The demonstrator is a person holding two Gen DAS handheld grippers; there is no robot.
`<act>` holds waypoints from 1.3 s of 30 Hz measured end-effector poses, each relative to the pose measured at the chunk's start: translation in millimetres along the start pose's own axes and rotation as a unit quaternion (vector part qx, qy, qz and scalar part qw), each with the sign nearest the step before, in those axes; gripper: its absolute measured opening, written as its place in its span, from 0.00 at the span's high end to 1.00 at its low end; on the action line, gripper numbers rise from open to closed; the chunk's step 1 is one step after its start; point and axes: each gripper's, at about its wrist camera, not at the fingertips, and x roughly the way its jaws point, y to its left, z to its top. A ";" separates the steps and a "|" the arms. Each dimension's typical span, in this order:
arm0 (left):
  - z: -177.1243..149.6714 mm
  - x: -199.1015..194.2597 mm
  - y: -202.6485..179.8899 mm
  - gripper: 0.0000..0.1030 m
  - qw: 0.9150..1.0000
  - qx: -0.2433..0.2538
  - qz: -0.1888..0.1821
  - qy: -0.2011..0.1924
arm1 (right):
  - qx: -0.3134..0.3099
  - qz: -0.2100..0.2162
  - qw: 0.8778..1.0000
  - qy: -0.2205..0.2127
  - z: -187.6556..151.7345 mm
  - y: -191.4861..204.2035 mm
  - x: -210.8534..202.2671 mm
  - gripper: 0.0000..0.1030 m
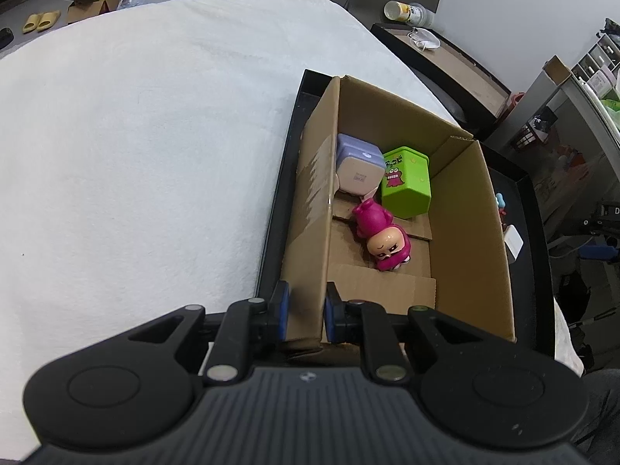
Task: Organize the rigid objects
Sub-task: 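Move the right tool to the white plug charger and grasp it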
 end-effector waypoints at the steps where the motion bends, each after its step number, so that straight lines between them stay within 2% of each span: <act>1: -0.1 0.4 -0.3 0.84 1.000 0.000 0.001 0.000 | 0.004 0.000 1.000 0.000 0.2 -2.3 1.2 0.36; 15: -0.8 5.0 -5.2 0.84 1.000 0.006 0.017 0.007 | 0.029 0.011 0.999 0.024 3.4 -5.5 41.7 0.36; 34: 2.2 9.7 -8.7 0.84 0.999 0.003 0.031 0.015 | 0.026 -0.011 0.998 0.061 4.6 6.4 94.2 0.36; 37: 2.3 9.5 -9.8 0.84 0.999 0.005 0.034 0.014 | 0.023 -0.019 0.998 0.061 2.5 5.8 96.0 0.41; 39: 2.4 9.8 -9.8 0.84 0.999 0.004 0.034 0.015 | 0.026 -0.017 0.996 0.078 0.8 3.3 99.6 0.61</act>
